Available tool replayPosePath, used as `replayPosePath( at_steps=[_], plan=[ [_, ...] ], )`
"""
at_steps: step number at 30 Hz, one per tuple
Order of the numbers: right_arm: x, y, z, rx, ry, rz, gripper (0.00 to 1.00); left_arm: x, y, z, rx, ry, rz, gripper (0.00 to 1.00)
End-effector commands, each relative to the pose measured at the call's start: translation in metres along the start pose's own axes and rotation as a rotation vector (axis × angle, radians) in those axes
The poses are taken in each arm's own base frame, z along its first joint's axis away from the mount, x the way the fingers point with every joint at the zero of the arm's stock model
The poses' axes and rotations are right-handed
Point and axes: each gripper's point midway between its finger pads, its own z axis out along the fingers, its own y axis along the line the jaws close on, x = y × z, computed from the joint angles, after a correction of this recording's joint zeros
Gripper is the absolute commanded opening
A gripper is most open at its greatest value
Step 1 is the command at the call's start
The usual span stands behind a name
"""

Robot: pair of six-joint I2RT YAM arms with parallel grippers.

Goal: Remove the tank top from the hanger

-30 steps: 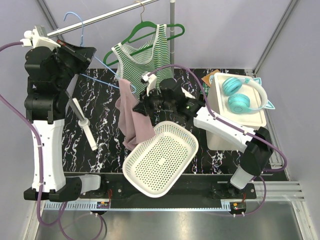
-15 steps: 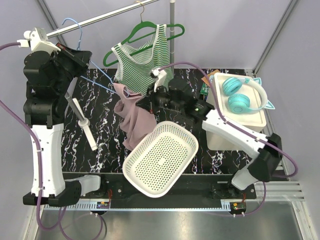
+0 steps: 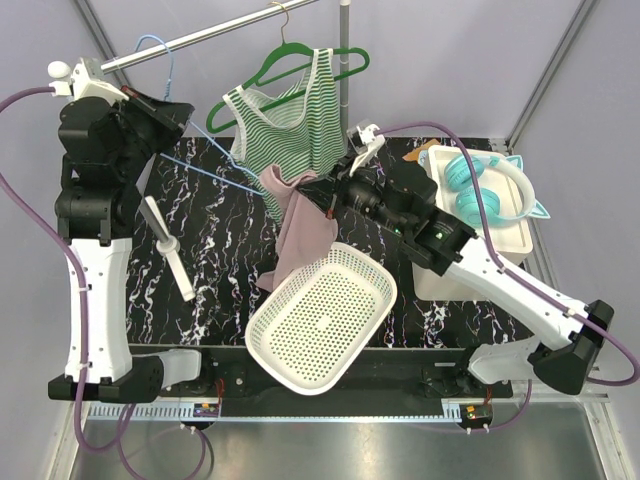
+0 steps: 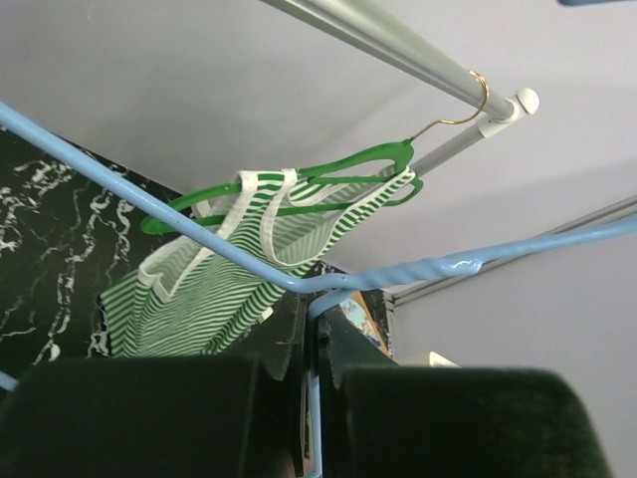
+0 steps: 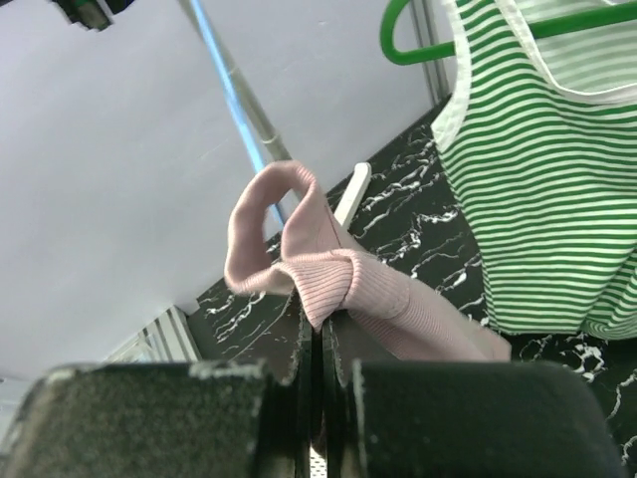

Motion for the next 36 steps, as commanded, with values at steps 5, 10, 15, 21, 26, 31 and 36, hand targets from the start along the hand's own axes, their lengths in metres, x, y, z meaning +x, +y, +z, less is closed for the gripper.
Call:
replayPosePath(
  at_steps=[5,10,15,21,26,31,36],
  plan=[
    [-0.076,0.019,0.01,-0.04,-0.112,0.001,0.0,0.008,-0.056,-0.008,0.239,0.142,-0.245,0.0],
    [-0.111,0.039,0.007,-0.092,-0.157,-0.025,0.0,0.002,-0.063,0.002,0.264,0.153,-0.293,0.0],
    [-0.165,0.061,-0.005,-0.128,-0.252,-0.121,0.0,-0.013,-0.052,0.016,0.261,0.178,-0.414,0.0],
    [-0.237,0.092,-0.039,-0.168,-0.406,-0.209,0.0,-0.03,-0.051,0.034,0.315,0.199,-0.488,0.0],
    [-0.277,0.132,-0.082,-0.294,-0.497,-0.203,0.0,-0.034,-0.046,0.042,0.311,0.199,-0.528,0.0],
    [-0.289,0.155,-0.116,-0.386,-0.524,-0.197,0.0,-0.032,-0.038,0.045,0.279,0.195,-0.564,0.0],
    [-0.285,0.17,-0.152,-0.453,-0.511,-0.186,0.0,-0.03,-0.022,0.048,0.21,0.152,-0.632,0.0]
  ],
)
